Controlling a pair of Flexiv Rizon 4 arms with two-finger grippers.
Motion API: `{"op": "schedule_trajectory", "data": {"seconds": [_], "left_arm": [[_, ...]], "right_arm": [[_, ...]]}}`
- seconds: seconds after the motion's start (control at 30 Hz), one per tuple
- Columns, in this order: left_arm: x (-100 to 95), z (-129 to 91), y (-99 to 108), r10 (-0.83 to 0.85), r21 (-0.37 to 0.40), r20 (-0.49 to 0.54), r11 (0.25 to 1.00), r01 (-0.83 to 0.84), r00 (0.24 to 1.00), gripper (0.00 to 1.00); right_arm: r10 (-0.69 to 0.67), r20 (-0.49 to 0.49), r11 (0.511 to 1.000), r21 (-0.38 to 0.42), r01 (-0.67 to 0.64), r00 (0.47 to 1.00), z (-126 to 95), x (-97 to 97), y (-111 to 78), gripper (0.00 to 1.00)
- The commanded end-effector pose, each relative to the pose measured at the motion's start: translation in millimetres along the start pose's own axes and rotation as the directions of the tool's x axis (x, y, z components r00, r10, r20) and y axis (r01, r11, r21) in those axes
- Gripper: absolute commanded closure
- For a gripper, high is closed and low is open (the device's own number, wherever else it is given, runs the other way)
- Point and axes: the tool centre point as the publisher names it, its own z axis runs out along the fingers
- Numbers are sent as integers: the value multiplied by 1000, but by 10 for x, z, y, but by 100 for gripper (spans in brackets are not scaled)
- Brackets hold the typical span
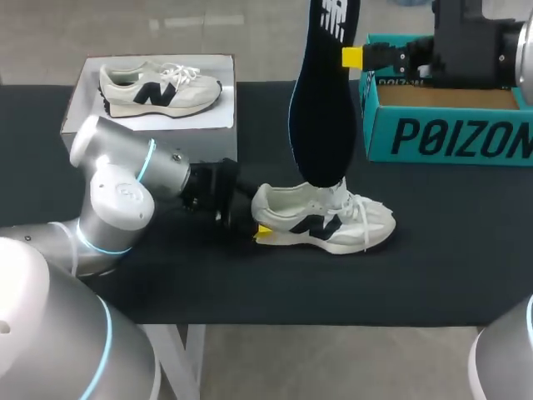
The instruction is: Take the shoe out of the shoebox, open the shoe tongue, remove and reinsert the insole, then place the shoe into the shoebox
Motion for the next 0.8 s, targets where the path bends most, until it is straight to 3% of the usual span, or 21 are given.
{"op": "schedule_trajectory", "data": {"seconds": [0.03,0.07,0.23,0.3,0.37,0.5,0.8], "left_arm": [[136,-389,-315,-3,-157,6,988,4,1000,0],[122,-427,-340,-4,-208,17,978,8,1000,0],[121,-526,-385,-50,-303,10,952,51,999,0],[114,-556,-383,-52,-395,23,917,57,998,0],[125,-584,-459,-43,-449,-23,893,28,999,0],[150,-680,-638,32,-588,-22,808,-39,999,0],[156,-702,-680,48,-588,-21,808,-51,999,0]], "right_arm": [[2,13,999,50,-3,1000,-49,9,20,100],[2,17,998,59,-3,1000,-61,12,10,100],[11,35,997,73,-13,999,-116,13,-36,100],[11,38,997,73,-14,999,-131,19,-42,100],[11,43,997,75,-15,999,-143,28,-43,100],[19,54,996,87,-24,998,-158,24,-75,100],[18,57,997,72,-22,998,-124,17,-155,100]]}}
